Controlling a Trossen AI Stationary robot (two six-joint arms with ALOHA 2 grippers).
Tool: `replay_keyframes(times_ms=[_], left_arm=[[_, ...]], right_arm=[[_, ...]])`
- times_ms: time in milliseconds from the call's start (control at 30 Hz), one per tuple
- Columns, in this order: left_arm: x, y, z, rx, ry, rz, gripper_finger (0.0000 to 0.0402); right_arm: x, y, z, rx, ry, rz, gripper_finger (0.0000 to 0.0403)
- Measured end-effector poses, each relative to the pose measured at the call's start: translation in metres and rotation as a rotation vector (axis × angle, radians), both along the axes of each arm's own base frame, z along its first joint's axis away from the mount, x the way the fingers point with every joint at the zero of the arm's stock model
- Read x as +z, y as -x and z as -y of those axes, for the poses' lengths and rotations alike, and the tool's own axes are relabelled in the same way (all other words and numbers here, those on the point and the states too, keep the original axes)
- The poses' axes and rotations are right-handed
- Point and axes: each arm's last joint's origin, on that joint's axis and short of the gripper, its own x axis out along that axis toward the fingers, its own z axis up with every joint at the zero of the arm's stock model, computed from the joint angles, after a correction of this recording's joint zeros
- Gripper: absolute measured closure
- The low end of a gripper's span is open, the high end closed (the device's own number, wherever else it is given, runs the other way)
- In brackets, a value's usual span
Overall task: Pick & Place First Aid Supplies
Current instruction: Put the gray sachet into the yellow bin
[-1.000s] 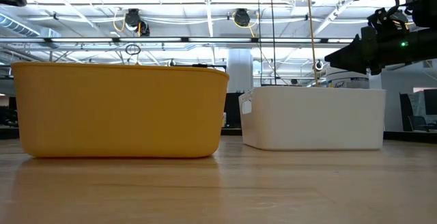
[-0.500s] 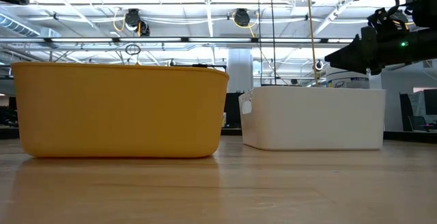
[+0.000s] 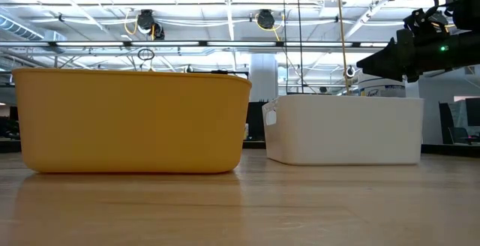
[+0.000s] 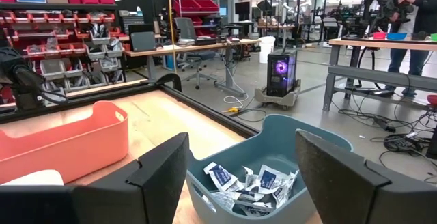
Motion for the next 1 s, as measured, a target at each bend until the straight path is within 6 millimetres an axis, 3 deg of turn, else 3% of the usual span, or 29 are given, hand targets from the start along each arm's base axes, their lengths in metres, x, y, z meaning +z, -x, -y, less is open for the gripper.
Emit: replay_keyframes(times_ms=[167,333,600,1000], left_arm=[[0.014,0.006,-0.012,-0.169,-0.011,-0.006,0.0394],[0.013,-0.012,-0.028,-0.195,0.013,-0.028,0.0387],[0.003,-0.064,-0.066,-0.131,0.056,-0.081,0.0391],[0.021,-0.160,-0.099,-0.084,0.125,0.028,0.0395]], right_arm=[[0.000,0.000,0.000,0.000,0.000,0.000,0.0140],[0.000,0.000,0.000,0.000,0.000,-0.001,0.0140],[0.000,0.000,0.000,0.000,0.000,0.000,0.0140],[0.000,0.000,0.000,0.000,0.000,0.000,0.0140]])
